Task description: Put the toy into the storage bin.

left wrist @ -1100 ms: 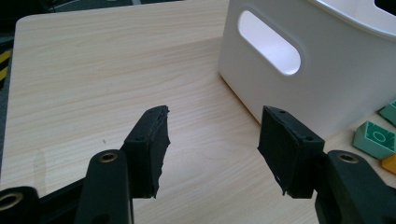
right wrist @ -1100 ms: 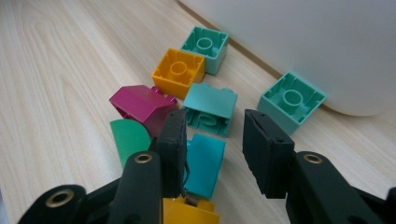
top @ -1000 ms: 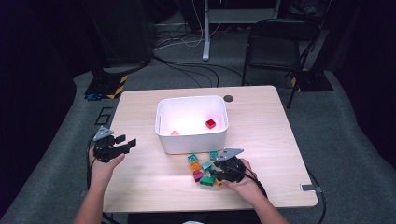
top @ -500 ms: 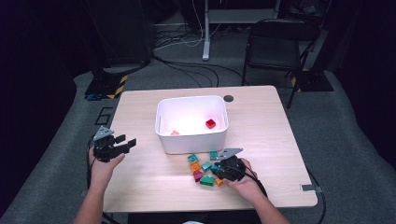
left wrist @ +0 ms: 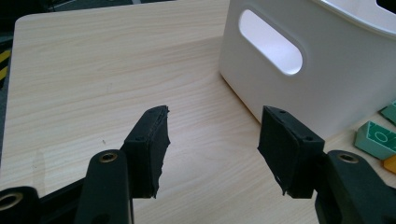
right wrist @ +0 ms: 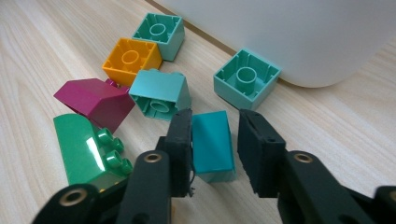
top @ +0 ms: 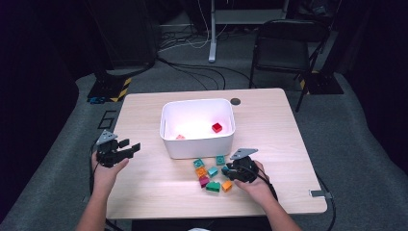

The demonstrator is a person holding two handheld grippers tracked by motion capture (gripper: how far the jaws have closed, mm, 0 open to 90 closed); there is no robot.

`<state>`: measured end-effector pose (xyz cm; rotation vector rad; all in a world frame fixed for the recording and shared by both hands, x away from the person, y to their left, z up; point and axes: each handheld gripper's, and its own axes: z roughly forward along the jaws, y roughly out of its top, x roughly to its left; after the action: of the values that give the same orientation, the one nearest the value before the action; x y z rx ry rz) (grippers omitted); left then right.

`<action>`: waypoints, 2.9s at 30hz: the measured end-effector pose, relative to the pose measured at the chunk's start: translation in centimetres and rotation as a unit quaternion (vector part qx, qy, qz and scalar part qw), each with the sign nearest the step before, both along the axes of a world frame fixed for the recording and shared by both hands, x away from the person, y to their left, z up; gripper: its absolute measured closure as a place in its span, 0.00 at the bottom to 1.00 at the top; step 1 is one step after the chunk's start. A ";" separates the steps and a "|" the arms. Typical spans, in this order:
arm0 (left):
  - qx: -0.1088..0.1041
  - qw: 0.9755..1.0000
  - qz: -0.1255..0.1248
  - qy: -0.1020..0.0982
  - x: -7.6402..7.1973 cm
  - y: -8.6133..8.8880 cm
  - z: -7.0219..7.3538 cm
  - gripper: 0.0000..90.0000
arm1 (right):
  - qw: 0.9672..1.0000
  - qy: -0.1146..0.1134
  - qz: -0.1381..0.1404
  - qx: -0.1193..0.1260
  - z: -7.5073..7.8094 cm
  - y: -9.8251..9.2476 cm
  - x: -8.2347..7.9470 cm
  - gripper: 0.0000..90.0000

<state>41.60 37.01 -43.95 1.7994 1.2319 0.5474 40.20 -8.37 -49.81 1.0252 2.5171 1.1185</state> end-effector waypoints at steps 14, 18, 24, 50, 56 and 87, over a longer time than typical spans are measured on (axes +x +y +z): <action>0.000 1.000 0.000 -0.002 0.0 0.0 0.0 0.47 | 1.000 0.010 0.001 -0.008 -0.6 0.2 0.2 0.66; 0.000 1.000 0.000 0.000 0.0 -0.1 0.0 0.47 | 1.000 0.010 0.004 -0.020 -0.9 0.4 0.3 0.71; -0.001 1.000 0.000 -0.001 0.0 0.0 0.0 0.47 | 1.000 0.006 0.003 -0.017 -0.6 0.4 0.3 0.74; -0.003 1.000 0.004 -0.002 -0.3 0.1 0.0 0.47 | 1.000 -0.011 0.020 0.007 8.3 0.6 0.2 0.74; -0.005 1.000 0.006 -0.001 -0.4 0.4 0.0 0.47 | 0.999 -0.015 0.026 0.014 10.6 0.7 0.8 0.74; -0.016 1.000 0.013 -0.012 -0.5 0.7 0.2 0.47 | 0.996 -0.040 0.065 0.034 19.3 5.3 5.4 0.74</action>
<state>41.07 37.69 -43.73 1.7479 1.2434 0.5591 45.58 -3.07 -30.49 0.8234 2.5288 1.2624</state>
